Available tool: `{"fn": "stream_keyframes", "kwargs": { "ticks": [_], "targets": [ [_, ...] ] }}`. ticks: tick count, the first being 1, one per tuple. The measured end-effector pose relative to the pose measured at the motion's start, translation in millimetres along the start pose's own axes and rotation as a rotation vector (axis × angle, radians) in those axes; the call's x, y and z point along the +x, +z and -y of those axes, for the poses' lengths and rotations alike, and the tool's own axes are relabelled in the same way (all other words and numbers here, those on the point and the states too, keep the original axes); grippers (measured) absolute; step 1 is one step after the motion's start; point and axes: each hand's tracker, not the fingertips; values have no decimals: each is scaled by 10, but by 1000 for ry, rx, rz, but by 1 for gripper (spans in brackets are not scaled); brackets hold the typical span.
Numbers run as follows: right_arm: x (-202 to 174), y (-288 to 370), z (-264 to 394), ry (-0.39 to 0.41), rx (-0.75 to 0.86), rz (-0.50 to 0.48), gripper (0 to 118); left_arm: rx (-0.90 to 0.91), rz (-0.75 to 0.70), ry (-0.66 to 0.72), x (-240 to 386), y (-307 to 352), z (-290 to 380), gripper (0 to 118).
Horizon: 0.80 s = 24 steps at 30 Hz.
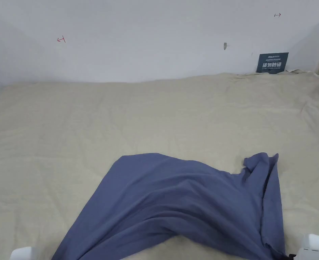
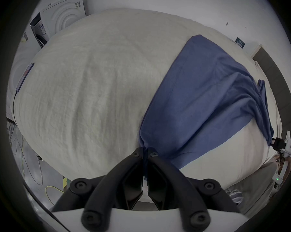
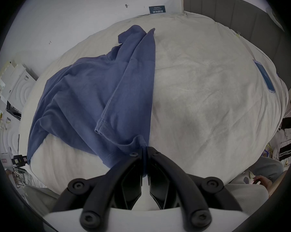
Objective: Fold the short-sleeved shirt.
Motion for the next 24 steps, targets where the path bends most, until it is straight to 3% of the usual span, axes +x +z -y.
{"fn": "stream_keyframes", "kwargs": {
  "ticks": [4, 6, 7, 8, 9, 10, 11, 24],
  "targets": [
    [27, 59, -55, -3, 14, -7, 6, 8, -2, -4, 19, 46, -15, 4],
    [11, 135, -105, 6, 36, -12, 16, 18, 11, -17, 60, 91, -30, 21],
    [-68, 246, -107, 14, 52, -9, 28, 14, 16, -23, 96, 118, -66, 36],
    [-89, 302, -137, 20, 71, -11, 50, 16, 7, -26, 136, 137, -97, 70],
    [-113, 361, -180, 26, 92, -18, 66, 21, 7, -31, 200, 186, -106, 91],
    [-142, 418, -222, 34, 117, -21, 78, 31, 8, -34, 252, 215, -133, 109],
    [-171, 473, -259, 39, 148, -26, 88, 40, 11, -41, 300, 236, -164, 117],
    [-666, 1373, -609, 168, 579, -8, 106, 552, -13, -212, 1145, 1102, -674, 116]
  ]
}}
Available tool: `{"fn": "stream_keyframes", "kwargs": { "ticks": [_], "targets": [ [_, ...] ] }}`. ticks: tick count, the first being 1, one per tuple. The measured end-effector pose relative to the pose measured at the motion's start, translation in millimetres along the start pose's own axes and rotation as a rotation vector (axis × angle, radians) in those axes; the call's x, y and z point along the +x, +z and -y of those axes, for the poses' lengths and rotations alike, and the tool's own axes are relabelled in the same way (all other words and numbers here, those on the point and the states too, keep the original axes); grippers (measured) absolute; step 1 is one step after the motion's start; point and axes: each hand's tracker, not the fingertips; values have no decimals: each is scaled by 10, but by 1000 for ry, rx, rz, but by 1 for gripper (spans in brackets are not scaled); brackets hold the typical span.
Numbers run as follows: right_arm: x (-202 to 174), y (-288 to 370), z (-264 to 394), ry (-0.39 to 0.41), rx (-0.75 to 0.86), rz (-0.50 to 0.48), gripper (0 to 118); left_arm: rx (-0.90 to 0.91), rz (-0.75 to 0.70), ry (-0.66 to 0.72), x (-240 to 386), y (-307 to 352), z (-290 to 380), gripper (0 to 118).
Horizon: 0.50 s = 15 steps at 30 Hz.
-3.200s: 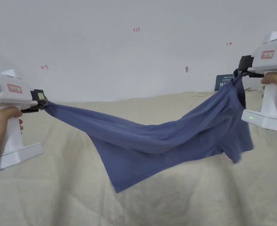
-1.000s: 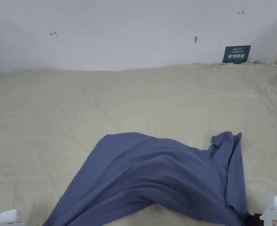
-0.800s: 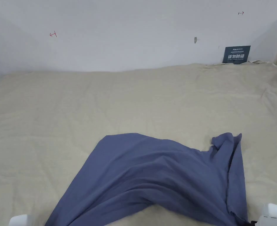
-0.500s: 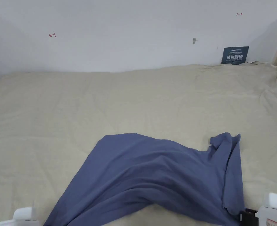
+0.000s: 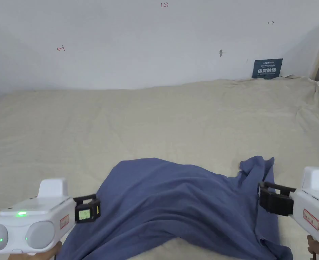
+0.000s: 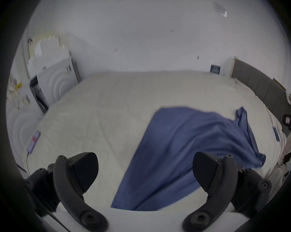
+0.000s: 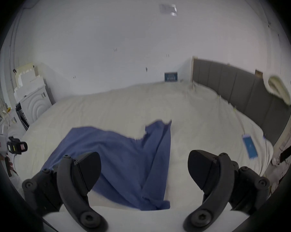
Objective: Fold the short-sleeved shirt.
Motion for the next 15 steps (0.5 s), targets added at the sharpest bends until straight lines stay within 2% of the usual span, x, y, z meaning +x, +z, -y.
{"fn": "stream_keyframes", "kwargs": {
  "ticks": [3, 4, 6, 7, 8, 10, 12, 15],
  "targets": [
    [-74, 119, -96, 21, 101, -5, 103, 122, 11, -35, 134, 100, -138, 114],
    [-98, 158, -118, 26, 131, -4, 98, 168, 22, -42, 173, 133, -163, 109],
    [-147, 230, -141, 43, 179, 14, 66, 250, 54, -38, 249, 193, -195, 86],
    [-128, 210, -136, 55, 204, 25, 46, 269, 70, -29, 276, 208, -206, 73],
    [-142, 218, -130, 68, 224, 43, 25, 272, 79, -16, 301, 213, -215, 51],
    [-164, 242, -110, 80, 257, 65, 4, 282, 99, 4, 345, 185, -224, 24],
    [-186, 257, -86, 74, 282, 83, 0, 295, 119, 12, 387, 170, -200, 1],
    [-193, 280, -56, 87, 317, 98, 0, 312, 127, 5, 433, 139, -181, 0]
  ]
}}
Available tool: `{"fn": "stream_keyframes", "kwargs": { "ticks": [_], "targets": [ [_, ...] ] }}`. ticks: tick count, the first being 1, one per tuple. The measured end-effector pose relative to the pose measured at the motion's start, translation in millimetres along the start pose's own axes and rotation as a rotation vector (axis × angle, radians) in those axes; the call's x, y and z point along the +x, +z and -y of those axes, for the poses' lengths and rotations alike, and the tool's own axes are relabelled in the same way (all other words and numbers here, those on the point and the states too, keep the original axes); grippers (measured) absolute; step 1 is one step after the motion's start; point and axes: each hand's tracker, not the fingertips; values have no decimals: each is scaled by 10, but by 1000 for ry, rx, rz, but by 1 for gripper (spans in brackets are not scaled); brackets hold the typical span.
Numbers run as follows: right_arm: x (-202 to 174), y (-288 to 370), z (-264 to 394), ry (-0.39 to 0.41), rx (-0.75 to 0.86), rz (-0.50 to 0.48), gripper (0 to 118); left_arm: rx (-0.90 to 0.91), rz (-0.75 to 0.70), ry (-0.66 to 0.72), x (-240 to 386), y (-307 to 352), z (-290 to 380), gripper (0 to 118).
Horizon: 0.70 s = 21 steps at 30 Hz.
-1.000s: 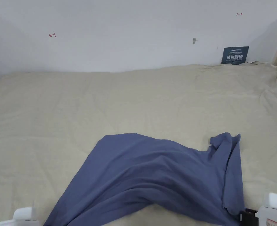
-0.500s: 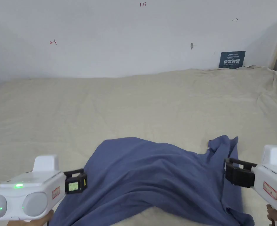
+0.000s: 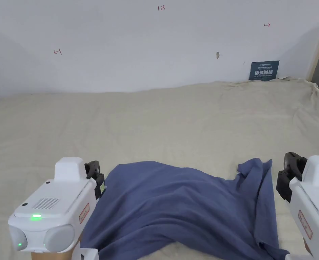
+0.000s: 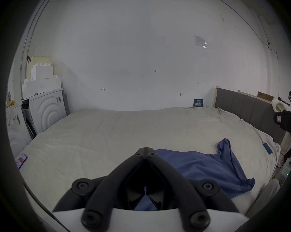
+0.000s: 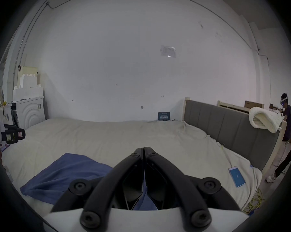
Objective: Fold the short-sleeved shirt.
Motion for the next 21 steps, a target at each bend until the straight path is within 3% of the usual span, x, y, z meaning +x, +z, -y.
{"fn": "stream_keyframes", "kwargs": {
  "ticks": [10, 21],
  "targets": [
    [-25, -189, -34, 34, 2, 23, 0, -96, 52, -11, -62, -531, -177, 0],
    [-36, -826, 24, 48, -51, 28, 0, -390, 161, 11, -226, -2334, -329, 0]
  ]
}}
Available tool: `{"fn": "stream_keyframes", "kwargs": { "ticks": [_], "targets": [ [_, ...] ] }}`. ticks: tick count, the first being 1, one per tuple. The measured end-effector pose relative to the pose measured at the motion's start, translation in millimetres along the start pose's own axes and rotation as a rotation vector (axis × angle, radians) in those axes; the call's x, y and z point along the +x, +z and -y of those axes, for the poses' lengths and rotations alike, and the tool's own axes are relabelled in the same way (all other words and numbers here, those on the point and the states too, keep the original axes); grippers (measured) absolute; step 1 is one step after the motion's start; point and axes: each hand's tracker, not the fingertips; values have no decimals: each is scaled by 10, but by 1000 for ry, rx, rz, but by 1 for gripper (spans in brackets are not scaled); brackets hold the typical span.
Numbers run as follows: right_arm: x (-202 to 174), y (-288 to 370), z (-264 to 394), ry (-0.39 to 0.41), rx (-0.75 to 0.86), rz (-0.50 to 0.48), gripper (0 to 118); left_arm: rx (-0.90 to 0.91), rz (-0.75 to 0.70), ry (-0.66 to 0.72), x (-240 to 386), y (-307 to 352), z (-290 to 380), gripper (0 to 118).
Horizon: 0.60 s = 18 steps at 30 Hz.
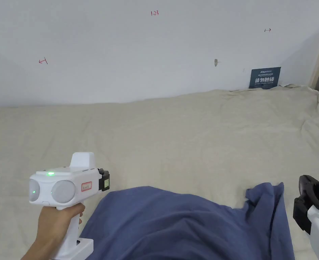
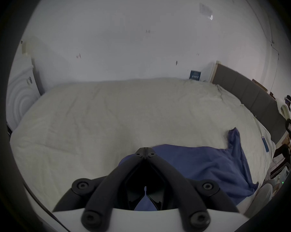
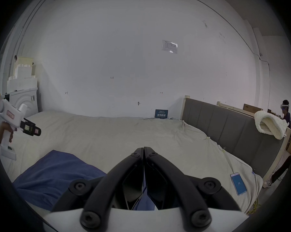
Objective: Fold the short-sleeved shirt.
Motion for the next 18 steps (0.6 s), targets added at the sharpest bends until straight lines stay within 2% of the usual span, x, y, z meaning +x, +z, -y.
{"fn": "stream_keyframes", "kwargs": {
  "ticks": [4, 8, 9, 10, 12, 13, 14, 15, 16, 17, 18],
  "targets": [
    [26, -252, 85, 2, -30, 6, 0, -178, 8, -2, -115, -705, -110, 0],
    [54, -426, 182, 16, -61, 15, 0, -265, -13, -36, -135, -1204, -128, 0],
    [60, -461, 210, 20, -70, 19, 0, -304, 0, -41, -130, -1295, -116, 5],
    [66, -492, 235, 24, -80, 22, 0, -321, 1, -33, -127, -1373, -118, 14],
    [88, -532, 291, 26, -96, 24, 0, -357, 2, -26, -124, -1505, -130, 48],
    [97, -549, 317, 27, -105, 26, 0, -358, 2, -26, -129, -1543, -125, 70],
    [108, -562, 342, 26, -112, 26, 0, -363, 4, -30, -125, -1580, -126, 84],
    [124, -568, 369, 26, -121, 27, 0, -373, 1, -38, -117, -1606, -120, 88],
    [134, -574, 389, 28, -129, 29, 0, -383, -2, -45, -115, -1645, -114, 88],
    [144, -579, 405, 27, -134, 30, 0, -399, -12, -49, -111, -1668, -93, 96],
    [154, -582, 417, 26, -141, 33, 0, -409, -20, -52, -109, -1690, -84, 95]
  ]
}}
